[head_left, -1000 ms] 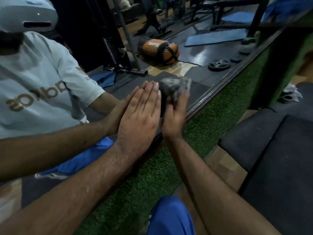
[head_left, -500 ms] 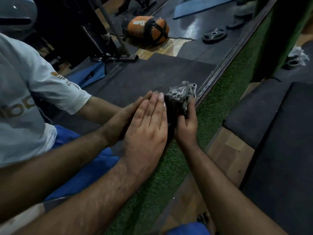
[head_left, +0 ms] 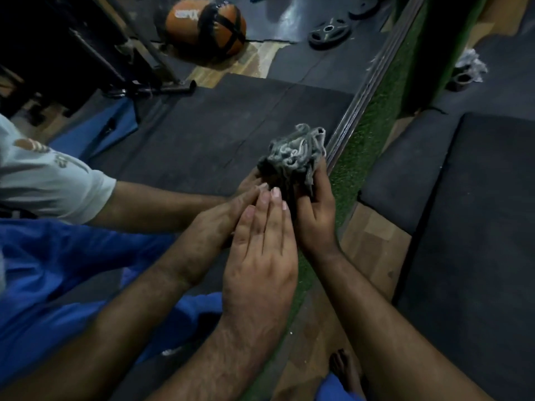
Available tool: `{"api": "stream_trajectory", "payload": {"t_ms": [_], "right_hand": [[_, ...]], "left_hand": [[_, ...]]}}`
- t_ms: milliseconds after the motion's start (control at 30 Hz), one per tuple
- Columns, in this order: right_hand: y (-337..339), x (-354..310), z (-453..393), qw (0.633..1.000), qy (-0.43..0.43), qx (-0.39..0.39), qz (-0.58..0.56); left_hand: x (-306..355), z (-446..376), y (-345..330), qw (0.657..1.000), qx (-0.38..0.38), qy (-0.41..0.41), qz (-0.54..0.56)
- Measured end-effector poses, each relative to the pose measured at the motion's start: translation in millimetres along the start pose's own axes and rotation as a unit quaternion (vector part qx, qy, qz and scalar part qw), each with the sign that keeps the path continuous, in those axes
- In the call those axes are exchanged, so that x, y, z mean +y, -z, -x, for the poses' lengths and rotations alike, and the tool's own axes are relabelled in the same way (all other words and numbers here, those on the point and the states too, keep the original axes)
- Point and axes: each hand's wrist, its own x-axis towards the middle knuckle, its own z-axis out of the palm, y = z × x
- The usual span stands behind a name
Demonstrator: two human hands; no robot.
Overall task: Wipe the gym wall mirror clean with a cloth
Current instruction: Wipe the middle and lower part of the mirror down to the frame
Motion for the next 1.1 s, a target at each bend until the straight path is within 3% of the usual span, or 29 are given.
{"api": "stream_trajectory", "payload": {"t_ms": [167, 400, 567, 767, 1100], "right_hand": [[11, 13, -16, 0.999, -0.036, 0.002, -0.013], [24, 30, -44, 0.99, 0.113, -0.07, 0.038], [36, 37, -67, 0.949, 0.258, -0.138, 0.114], [40, 48, -86, 0.905, 0.369, -0.16, 0.138], [44, 55, -122, 0.835, 0.51, -0.171, 0.114]], "left_hand": [[15, -23, -11, 1.0, -0.009, 0.006, 0.016], [27, -38, -30, 0.999, 0.025, 0.035, -0.009], [33, -39, -54, 0.993, 0.079, 0.067, -0.055], [41, -48, -65, 0.979, 0.121, 0.114, -0.122], [64, -74, -100, 0.914, 0.253, 0.269, -0.17]]}}
